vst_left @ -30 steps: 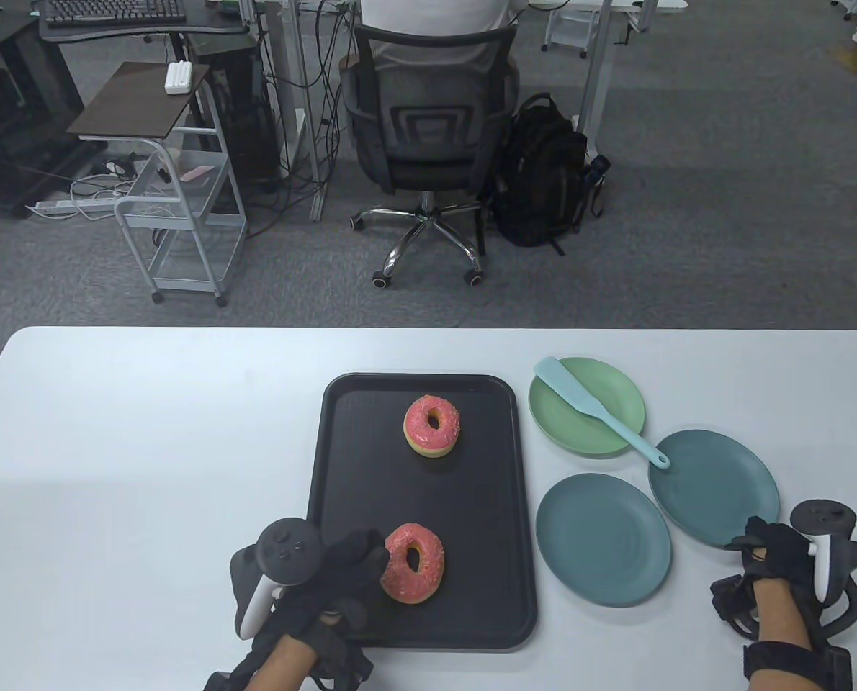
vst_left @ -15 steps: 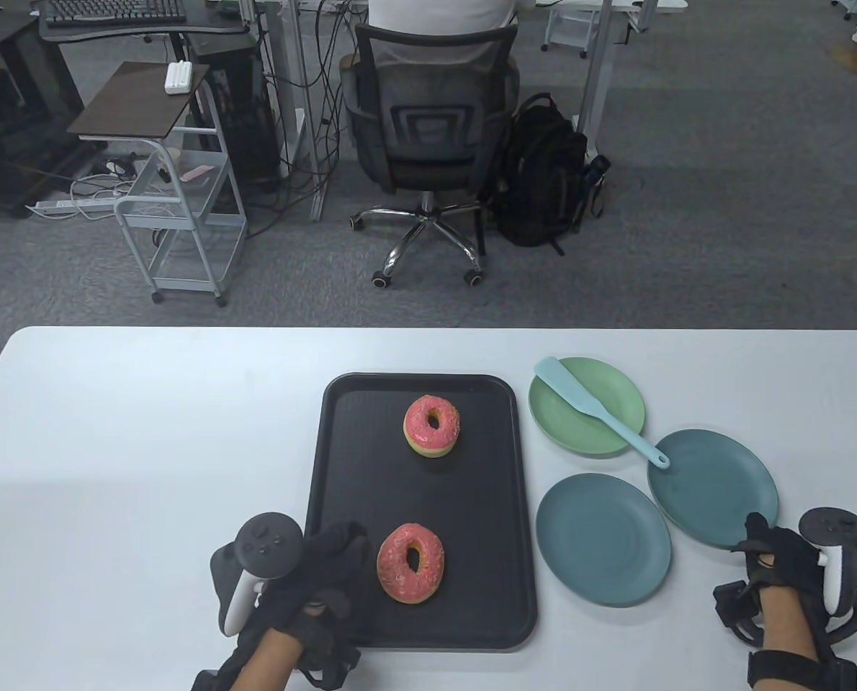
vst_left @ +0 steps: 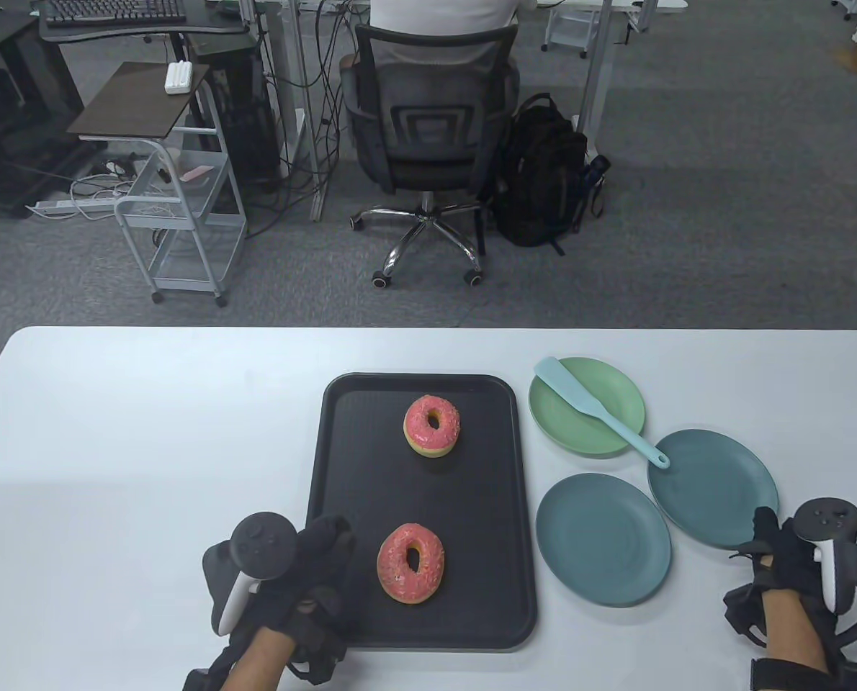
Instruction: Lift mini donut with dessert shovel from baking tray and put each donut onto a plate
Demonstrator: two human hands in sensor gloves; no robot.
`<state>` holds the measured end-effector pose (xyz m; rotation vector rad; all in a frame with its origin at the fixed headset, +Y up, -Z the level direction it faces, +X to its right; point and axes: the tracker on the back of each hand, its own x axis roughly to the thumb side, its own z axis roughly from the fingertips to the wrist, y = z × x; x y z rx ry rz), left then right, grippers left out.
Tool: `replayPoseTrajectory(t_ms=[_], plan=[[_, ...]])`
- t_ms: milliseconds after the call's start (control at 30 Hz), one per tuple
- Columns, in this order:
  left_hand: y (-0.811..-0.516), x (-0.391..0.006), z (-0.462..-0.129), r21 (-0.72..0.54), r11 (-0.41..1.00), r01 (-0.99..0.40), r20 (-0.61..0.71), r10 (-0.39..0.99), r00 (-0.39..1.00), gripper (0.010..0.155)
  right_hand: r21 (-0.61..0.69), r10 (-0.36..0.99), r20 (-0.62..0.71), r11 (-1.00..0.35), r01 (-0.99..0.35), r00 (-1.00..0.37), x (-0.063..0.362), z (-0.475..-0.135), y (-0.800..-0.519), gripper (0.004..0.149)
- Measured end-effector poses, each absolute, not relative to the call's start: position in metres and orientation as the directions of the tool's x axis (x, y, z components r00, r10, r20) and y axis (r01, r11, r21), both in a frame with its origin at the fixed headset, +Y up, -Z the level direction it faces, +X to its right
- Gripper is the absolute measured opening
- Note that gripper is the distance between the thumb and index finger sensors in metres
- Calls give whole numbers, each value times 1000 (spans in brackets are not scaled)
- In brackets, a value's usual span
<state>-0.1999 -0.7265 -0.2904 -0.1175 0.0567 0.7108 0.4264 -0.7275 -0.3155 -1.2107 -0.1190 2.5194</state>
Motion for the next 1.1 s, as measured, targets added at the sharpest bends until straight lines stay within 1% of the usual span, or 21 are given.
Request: replayPoseTrajectory(t_ms=[67, 100, 133, 200, 233, 267, 300, 367, 433, 500, 567, 633, 667, 733, 767, 833, 1000, 1100], plan=[[-727, -202, -291, -74, 775, -628, -98, 621, 778, 52, -266, 372, -685, -928, -261, -627, 413, -319, -715, 60], [-727, -204, -292, -65, 792, -607, -106, 599, 794, 52, -302, 419, -605, -908, -292, -677, 399, -323, -705, 60], [-728, -205, -292, -62, 805, -591, -113, 582, 805, 53, -315, 436, -568, -899, -305, -698, 388, -326, -698, 61], [-730, -207, -294, -64, 819, -571, -130, 560, 818, 53, -293, 434, -496, -899, -325, -752, 367, -336, -688, 62], [-732, -207, -294, -70, 824, -562, -141, 549, 824, 54, -274, 413, -485, -909, -314, -771, 356, -342, -684, 62], [-734, -208, -295, -79, 831, -551, -154, 536, 830, 55, -234, 360, -472, -931, -280, -804, 343, -352, -681, 62], [-736, -208, -296, -84, 840, -536, -164, 519, 839, 56, -175, 276, -455, -960, -219, -847, 330, -364, -681, 63], [-739, -209, -298, -84, 861, -501, -177, 482, 858, 61, -36, 101, -479, -995, -95, -872, 313, -385, -684, 66], [-741, -211, -300, -91, 874, -478, -191, 456, 869, 62, 11, 69, -486, -996, -85, -871, 304, -400, -689, 67], [-744, -213, -302, -93, 877, -472, -207, 446, 870, 62, 31, 62, -477, -996, -87, -877, 298, -416, -696, 68], [-748, -216, -304, -116, 881, -459, -232, 426, 875, 62, 69, -16, -480, -997, -19, -877, 294, -430, -701, 69], [-753, -218, -307, -143, 879, -455, -251, 412, 876, 62, 85, 3, -485, -995, -50, -875, 291, -441, -706, 69], [-756, -219, -307, -157, 876, -455, -265, 407, 874, 62, 80, 42, -496, -992, -94, -868, 289, -447, -709, 68], [-760, -218, -309, -182, 874, -450, -275, 394, 877, 61, 102, 78, -513, -983, -151, -855, 287, -457, -716, 68], [-762, -218, -309, -195, 877, -440, -285, 379, 881, 61, 112, 68, -520, -983, -147, -852, 285, -462, -720, 68], [-763, -217, -310, -195, 883, -426, -283, 365, 887, 61, 117, 16, -524, -989, -90, -852, 282, -469, -725, 69], [-763, -217, -309, -198, 886, -419, -295, 353, 888, 60, 142, 9, -539, -985, -102, -842, 279, -481, -738, 70], [-765, -217, -310, -211, 879, -427, -302, 357, 884, 61, 129, 10, -542, -987, -95, -840, 276, -482, -740, 65]])
